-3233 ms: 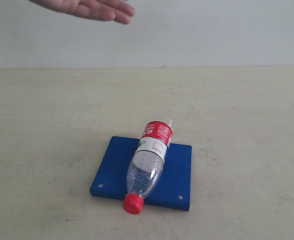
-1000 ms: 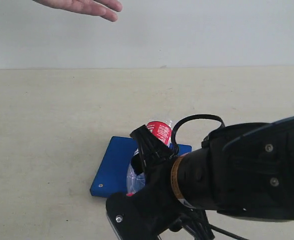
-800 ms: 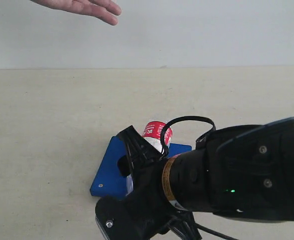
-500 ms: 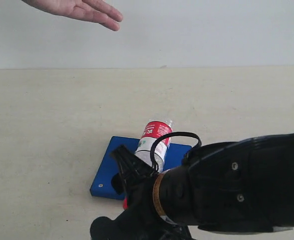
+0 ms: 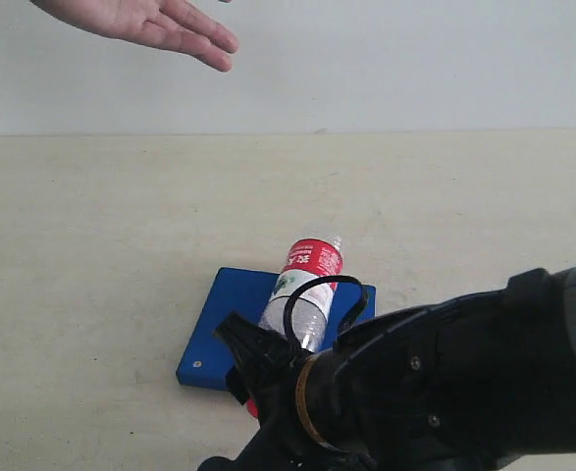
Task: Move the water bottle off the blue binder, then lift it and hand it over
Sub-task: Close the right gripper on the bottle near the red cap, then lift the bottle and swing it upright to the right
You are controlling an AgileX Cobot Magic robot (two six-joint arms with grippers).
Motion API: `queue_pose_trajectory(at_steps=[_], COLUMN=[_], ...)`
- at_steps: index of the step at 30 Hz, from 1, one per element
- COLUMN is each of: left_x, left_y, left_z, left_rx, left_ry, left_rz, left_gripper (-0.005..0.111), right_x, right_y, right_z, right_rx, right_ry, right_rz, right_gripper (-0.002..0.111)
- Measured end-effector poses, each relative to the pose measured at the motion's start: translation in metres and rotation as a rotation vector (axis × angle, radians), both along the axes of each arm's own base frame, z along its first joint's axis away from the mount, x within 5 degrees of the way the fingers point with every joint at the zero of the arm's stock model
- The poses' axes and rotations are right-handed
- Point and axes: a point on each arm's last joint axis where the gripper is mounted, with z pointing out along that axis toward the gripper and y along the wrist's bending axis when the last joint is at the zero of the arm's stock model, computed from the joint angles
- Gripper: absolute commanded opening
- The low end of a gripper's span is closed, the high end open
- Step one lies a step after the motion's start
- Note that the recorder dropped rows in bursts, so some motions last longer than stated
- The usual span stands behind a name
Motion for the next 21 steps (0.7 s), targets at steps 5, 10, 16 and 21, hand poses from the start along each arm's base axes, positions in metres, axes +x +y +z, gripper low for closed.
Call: queue_pose_trajectory(at_steps=[5,10,16,21], left_x=[0.000,0.000,0.000,0.000], left_y=[0.000,0.000,0.000,0.000], left_z=[0.000,0.000,0.000,0.000], left_rx=[0.000,0.000,0.000,0.000], left_ry=[0.000,0.000,0.000,0.000], left_rz=[0.000,0.000,0.000,0.000], left_gripper=[0.007,0.007,0.007,0.007], right_x=[0.001,0.001,0.001,0.007], right_y=[0.000,0.000,0.002,0.005], right_z=[0.000,0.000,0.001,0.024], right_rx=[0.018,0.032,0.107,0.374], right_ry=[0.003,0.009,0.060,0.199], right_rz=[-0.037,-0.061,-0.151,-0.398], right_gripper=[0.020,0.000,0.000,0.000])
